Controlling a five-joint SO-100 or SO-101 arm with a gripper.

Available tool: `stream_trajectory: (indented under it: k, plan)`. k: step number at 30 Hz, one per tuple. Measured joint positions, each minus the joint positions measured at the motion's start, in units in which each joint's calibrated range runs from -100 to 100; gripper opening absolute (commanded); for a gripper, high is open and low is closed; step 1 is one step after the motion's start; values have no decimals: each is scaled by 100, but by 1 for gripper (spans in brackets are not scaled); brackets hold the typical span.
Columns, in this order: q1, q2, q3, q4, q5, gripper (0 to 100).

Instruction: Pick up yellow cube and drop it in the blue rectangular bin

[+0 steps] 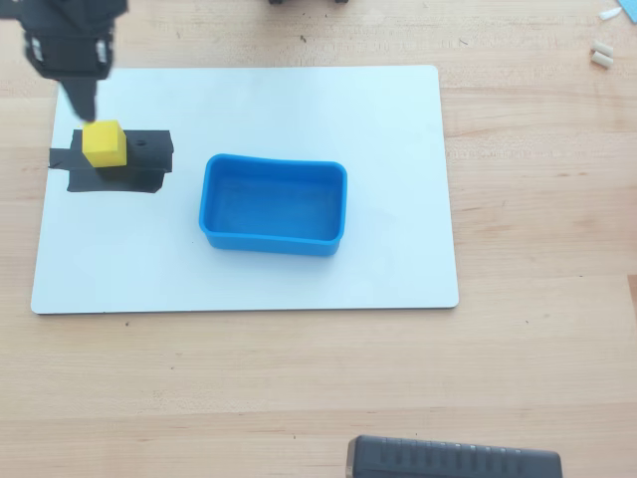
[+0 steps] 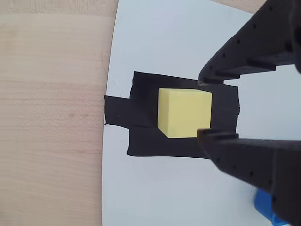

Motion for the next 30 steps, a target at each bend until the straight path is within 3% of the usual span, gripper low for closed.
stream_trajectory:
  k: [5,30]
  plan:
    - [191,18,0,-18,-93,38]
    - [95,1056,120,-530,-103,35]
